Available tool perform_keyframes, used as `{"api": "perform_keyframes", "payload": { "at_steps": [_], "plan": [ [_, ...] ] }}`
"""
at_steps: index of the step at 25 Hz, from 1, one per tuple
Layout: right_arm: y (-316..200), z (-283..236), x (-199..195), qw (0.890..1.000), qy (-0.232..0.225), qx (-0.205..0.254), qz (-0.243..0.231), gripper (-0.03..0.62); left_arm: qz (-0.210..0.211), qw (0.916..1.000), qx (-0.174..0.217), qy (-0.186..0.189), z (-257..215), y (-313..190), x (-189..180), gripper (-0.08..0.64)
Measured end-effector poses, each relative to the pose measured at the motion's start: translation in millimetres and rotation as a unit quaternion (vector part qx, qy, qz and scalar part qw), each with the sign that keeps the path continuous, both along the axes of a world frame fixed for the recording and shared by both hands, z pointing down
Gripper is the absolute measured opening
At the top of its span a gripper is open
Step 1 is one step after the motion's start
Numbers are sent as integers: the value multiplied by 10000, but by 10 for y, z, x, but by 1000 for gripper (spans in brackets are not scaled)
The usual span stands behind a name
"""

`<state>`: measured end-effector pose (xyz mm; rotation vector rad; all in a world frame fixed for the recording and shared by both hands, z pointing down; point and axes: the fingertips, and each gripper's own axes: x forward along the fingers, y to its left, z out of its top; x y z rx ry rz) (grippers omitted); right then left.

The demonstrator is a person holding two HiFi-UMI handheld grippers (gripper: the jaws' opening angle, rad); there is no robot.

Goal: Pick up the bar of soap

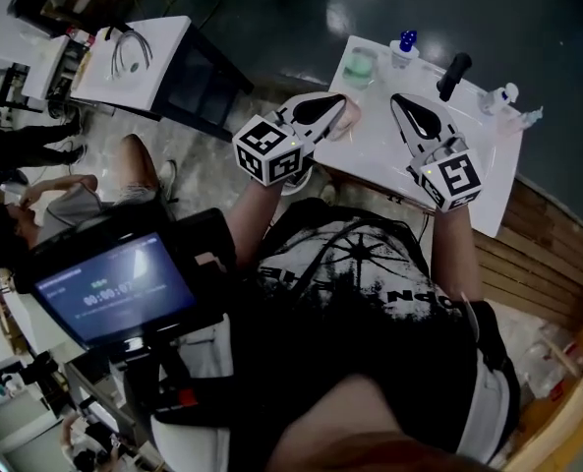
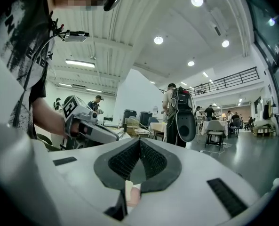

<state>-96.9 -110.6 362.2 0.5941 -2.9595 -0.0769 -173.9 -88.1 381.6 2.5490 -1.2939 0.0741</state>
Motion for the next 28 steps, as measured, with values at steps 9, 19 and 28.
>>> {"api": "perform_keyframes", "payload": {
  "at_steps": [9,19,28],
  "plan": [
    [-318,83,-368,9992,139,-82,374,15,435,9989,-90,158,88,-406,-347,12],
    [-409,219,-433,9974,220,-162,664,15,779,9966,-164,200,183,-558,-434,12],
    [-502,303,-631,9969,236,-277,704,15,1181,9922,-279,301,251,-661,-555,12]
  ]
}}
